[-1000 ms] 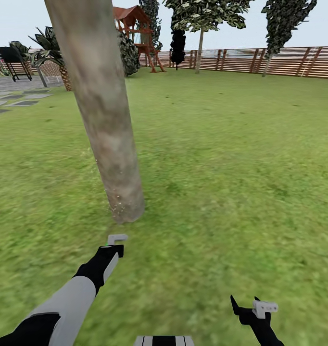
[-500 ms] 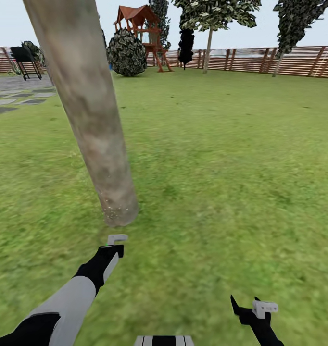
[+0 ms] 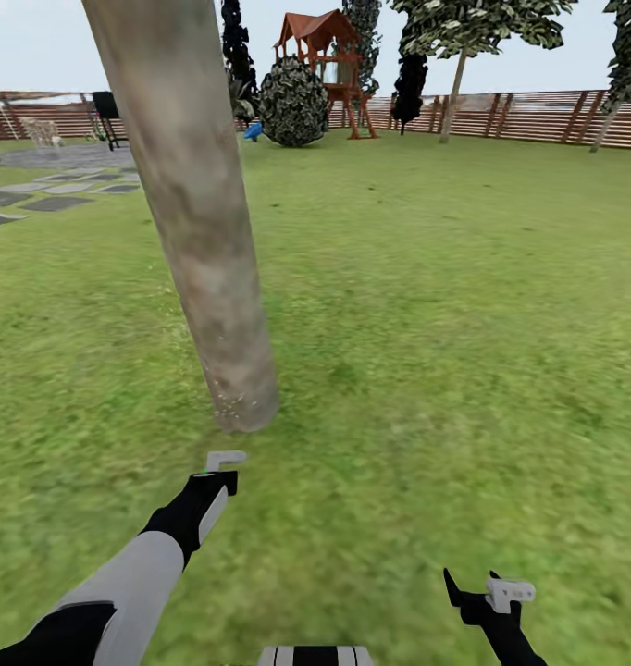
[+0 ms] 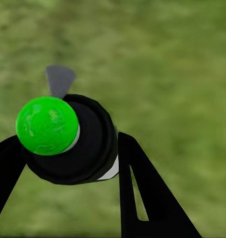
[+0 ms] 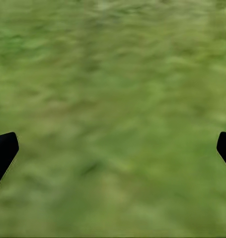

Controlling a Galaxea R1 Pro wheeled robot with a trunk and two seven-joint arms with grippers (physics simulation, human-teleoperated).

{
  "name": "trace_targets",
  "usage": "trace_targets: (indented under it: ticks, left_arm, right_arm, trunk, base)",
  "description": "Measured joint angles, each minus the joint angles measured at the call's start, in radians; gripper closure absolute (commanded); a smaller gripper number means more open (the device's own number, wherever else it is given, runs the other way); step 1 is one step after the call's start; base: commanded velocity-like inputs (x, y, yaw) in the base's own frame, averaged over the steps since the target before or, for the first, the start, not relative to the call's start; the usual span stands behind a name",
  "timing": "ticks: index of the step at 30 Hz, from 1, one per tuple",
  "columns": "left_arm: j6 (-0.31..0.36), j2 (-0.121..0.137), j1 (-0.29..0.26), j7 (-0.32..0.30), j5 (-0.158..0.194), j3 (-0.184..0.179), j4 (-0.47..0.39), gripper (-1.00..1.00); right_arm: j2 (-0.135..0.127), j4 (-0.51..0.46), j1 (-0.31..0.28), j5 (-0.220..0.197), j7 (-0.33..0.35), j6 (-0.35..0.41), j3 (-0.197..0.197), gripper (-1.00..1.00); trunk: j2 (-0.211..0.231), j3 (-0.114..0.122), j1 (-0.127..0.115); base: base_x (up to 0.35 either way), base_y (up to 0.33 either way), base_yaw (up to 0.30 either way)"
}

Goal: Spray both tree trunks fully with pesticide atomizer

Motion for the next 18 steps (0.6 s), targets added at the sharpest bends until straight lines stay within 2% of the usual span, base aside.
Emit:
trace_targets:
  ticks: [5, 8, 10, 12, 14, 16, 17, 18]
  left_arm:
    - [-0.002, -0.002, 0.000, -0.001, -0.001, 0.001, -0.032, 1.00]
    - [0.008, -0.009, -0.009, -0.003, -0.002, -0.008, -0.123, 1.00]
    - [0.017, -0.024, -0.015, -0.006, -0.001, -0.011, -0.177, 1.00]
    - [0.035, -0.053, -0.021, -0.006, 0.002, -0.014, -0.189, 1.00]
    - [0.056, -0.062, -0.036, -0.006, -0.004, -0.014, -0.192, 1.00]
    - [0.064, -0.045, -0.041, -0.006, -0.016, -0.011, -0.194, 1.00]
    - [0.063, 0.000, -0.040, -0.008, 0.001, -0.009, -0.206, 1.00]
    - [0.066, 0.053, -0.040, -0.007, -0.013, -0.006, -0.210, 1.00]
  right_arm:
    - [0.000, 0.000, 0.000, 0.000, 0.000, -0.001, 0.000, -1.00]
    - [0.000, 0.000, 0.000, 0.000, 0.000, -0.002, 0.000, -1.00]
    - [0.000, 0.000, 0.000, 0.000, 0.000, -0.001, 0.000, -1.00]
    - [0.000, -0.001, 0.000, 0.000, 0.000, 0.000, 0.000, -1.00]
    - [0.000, 0.000, 0.000, 0.000, 0.000, 0.000, 0.000, -1.00]
    - [0.000, -0.001, 0.000, 0.000, 0.000, 0.000, 0.000, -1.00]
    - [0.000, 0.000, 0.000, 0.000, 0.000, 0.000, 0.000, -1.00]
    - [0.000, 0.000, 0.000, 0.000, 0.000, 0.000, 0.000, -1.00]
  trunk:
    - [0.000, 0.000, 0.000]
    - [0.000, 0.000, 0.000]
    - [0.000, 0.000, 0.000]
    - [0.000, 0.000, 0.000]
    - [0.000, 0.000, 0.000]
    - [0.000, 0.000, 0.000]
    - [0.000, 0.000, 0.000]
    - [0.000, 0.000, 0.000]
  base:
    - [0.000, -0.007, 0.249]
    - [0.000, 0.000, 0.028]
    - [0.000, 0.000, 0.003]
    - [0.000, 0.000, 0.000]
    - [0.000, 0.000, 0.000]
    - [0.000, 0.000, 0.000]
    - [0.000, 0.000, 0.000]
    - [0.000, 0.000, 0.000]
